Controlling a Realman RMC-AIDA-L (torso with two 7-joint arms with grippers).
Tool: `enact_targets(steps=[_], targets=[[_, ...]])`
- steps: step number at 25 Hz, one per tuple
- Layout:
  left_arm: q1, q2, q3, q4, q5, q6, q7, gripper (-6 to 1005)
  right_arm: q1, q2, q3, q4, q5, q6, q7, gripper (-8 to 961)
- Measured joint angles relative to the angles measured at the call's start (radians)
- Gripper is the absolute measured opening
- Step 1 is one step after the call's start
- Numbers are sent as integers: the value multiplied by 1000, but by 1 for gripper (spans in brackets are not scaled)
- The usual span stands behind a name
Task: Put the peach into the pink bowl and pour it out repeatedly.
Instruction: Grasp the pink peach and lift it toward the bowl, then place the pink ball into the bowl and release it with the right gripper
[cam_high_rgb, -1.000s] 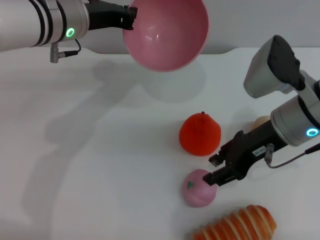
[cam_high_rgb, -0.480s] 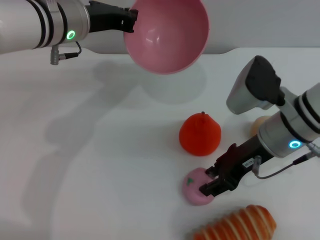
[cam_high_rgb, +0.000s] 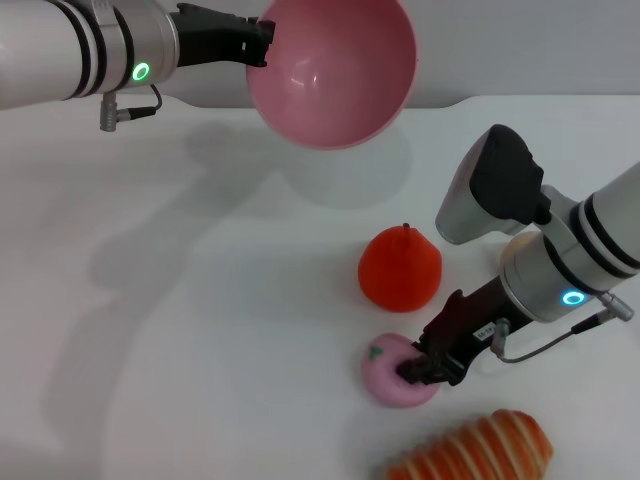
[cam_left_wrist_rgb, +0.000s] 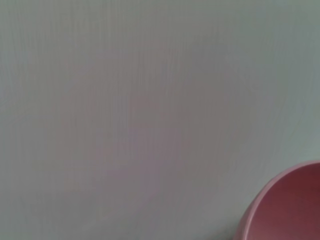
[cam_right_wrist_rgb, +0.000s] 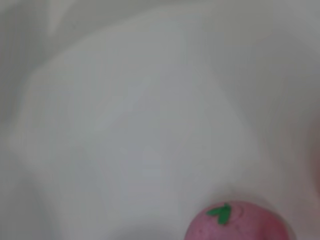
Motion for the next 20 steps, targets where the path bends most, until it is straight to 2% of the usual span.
enact_targets(steps=[3,5,7,8,13,18,20], targets=[[0,0,-1,0,0,0,0,98,-6,-2,5,-15,10,-7,-1,225],[0,0,-1,0,0,0,0,99,-18,-5,13,-43,15,-16,0,184],[0,0,-2,0,0,0,0,99,-67,-9,54,-167,23,-67,3,143],[0,1,-2,-1,0,1,0,99,-67,-9,54,-167,23,-67,3,123],[5,2,0,-5,0,11,0,100,-183,-6,205,-544,108,-200,3,61],[10,-1,10,-8,0,48,0,101,-207,-7,437,-827,291,-271,3,44],[11,-2,17,-2,0,72,0,101,-201,-8,483,-880,306,-251,-2,41]])
